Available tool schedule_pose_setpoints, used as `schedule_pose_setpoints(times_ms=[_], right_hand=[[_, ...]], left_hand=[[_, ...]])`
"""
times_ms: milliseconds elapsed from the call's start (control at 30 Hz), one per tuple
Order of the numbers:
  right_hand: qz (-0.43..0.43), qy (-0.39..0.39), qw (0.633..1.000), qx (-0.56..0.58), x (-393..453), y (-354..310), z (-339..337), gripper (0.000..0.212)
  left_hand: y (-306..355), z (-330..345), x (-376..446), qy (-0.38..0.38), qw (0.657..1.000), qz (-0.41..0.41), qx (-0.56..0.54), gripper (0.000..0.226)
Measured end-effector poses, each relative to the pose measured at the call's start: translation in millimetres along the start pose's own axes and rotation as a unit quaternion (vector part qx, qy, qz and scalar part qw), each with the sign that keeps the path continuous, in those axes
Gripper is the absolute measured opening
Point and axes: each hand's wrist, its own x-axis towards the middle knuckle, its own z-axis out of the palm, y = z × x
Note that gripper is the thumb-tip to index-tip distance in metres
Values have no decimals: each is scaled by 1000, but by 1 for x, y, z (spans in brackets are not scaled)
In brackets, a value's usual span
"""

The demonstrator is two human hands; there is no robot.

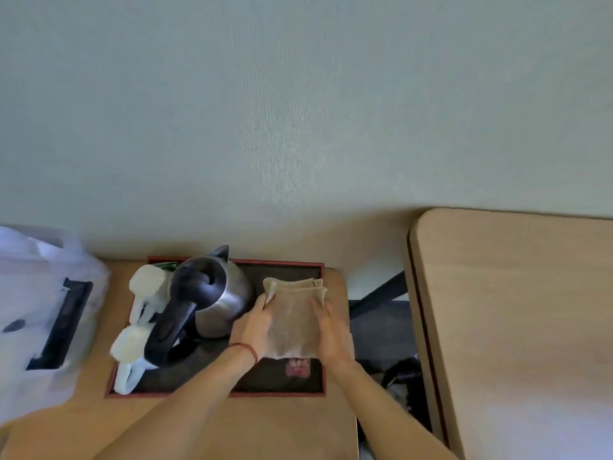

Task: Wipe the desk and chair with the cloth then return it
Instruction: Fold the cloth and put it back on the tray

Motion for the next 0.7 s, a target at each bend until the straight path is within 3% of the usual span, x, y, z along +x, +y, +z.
schedule_pose_setpoints(times_ms=[100,133,200,300,400,467,567,633,700], right_hand=[[-36,-32,994,-97,22,-2,12,17],[-76,-67,987,-126,28,-1,16,22],[-61,-140,978,-144,32,-3,21,38],[-13,-120,973,-198,32,-3,23,58],[-67,-72,955,-281,36,1,25,77],[-91,-90,944,-303,41,2,27,84],[-54,-133,936,-320,47,4,29,82],[-42,-151,934,-321,45,1,26,81],[-27,-138,956,-257,40,-4,19,72]], left_hand=[[5,10,16,19,996,-2,89,52],[7,14,19,19,994,-3,109,50],[9,21,22,24,991,-18,130,50],[12,29,27,73,978,-3,194,51],[15,30,29,95,943,41,316,47],[11,30,32,77,903,60,418,59],[3,38,40,40,861,55,504,62],[3,37,41,25,864,57,500,56],[9,27,33,26,908,65,414,45]])
